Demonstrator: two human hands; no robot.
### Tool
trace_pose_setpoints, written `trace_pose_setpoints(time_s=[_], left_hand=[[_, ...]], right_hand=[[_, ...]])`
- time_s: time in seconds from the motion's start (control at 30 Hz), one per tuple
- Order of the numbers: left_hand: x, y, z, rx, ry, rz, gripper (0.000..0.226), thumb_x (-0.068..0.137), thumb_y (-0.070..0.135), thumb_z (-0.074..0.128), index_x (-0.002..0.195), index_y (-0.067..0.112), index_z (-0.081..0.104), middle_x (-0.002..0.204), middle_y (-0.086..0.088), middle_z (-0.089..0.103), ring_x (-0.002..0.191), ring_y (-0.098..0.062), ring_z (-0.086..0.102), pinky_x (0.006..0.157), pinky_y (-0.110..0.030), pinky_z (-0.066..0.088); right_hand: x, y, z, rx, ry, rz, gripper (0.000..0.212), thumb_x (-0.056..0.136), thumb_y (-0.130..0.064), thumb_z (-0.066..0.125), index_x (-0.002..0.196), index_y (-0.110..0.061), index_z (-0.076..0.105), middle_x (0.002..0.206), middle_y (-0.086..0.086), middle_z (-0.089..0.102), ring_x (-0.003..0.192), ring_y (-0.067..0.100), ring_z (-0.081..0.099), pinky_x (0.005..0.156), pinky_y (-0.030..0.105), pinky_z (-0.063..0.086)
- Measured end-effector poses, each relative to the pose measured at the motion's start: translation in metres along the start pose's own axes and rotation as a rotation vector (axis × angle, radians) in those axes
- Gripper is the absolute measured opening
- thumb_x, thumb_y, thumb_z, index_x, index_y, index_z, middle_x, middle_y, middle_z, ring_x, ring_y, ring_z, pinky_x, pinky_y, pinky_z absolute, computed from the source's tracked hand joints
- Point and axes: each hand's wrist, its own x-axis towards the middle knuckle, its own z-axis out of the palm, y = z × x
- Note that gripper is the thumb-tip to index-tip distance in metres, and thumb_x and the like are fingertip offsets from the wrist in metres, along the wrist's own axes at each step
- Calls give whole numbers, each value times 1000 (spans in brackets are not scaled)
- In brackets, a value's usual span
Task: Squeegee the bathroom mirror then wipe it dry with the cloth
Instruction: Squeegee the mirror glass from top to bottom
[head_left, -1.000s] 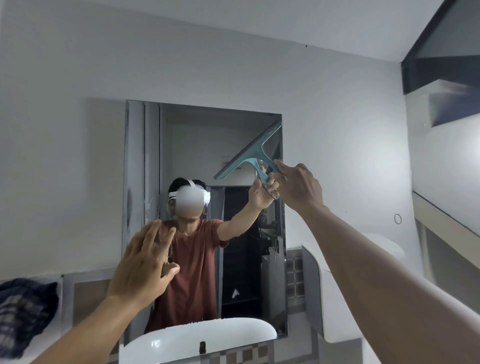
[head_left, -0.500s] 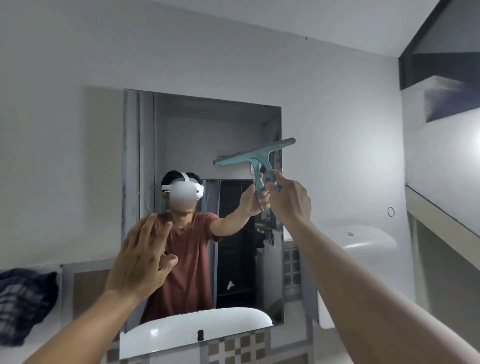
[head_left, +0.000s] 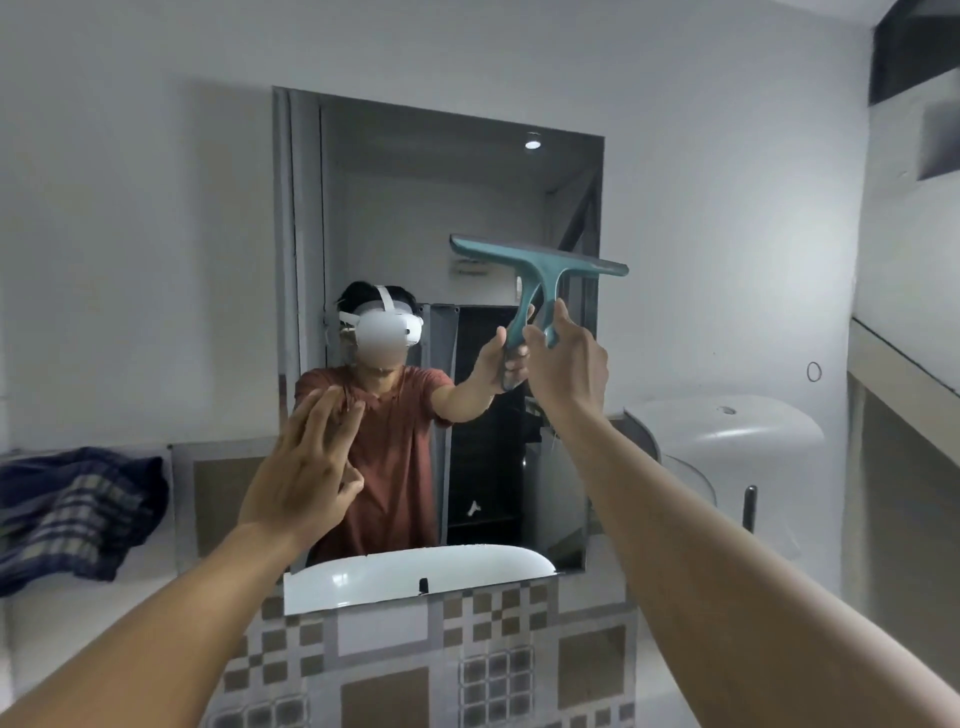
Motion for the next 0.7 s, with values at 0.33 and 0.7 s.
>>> trace_pose_setpoints(time_s=[0.33, 0.7], left_hand=[[-1, -5, 2, 18, -5, 7, 99, 71, 33, 87, 153, 8, 38, 154, -24, 34, 146, -41, 31, 113, -53, 41], [-16, -4, 10, 64, -33, 15, 94, 72, 33, 86, 151, 8, 42, 153, -24, 37, 143, -41, 38, 106, -52, 49]], right_hand=[[-23, -23, 21, 319, -13, 238, 31, 96, -37, 60, 126, -29, 61, 87, -12, 63, 81, 13, 63, 80, 37, 55], [-60, -60, 62, 560, -95, 385, 59, 90, -48, 68, 145, -37, 49, 103, -2, 74, 92, 25, 73, 81, 46, 61]])
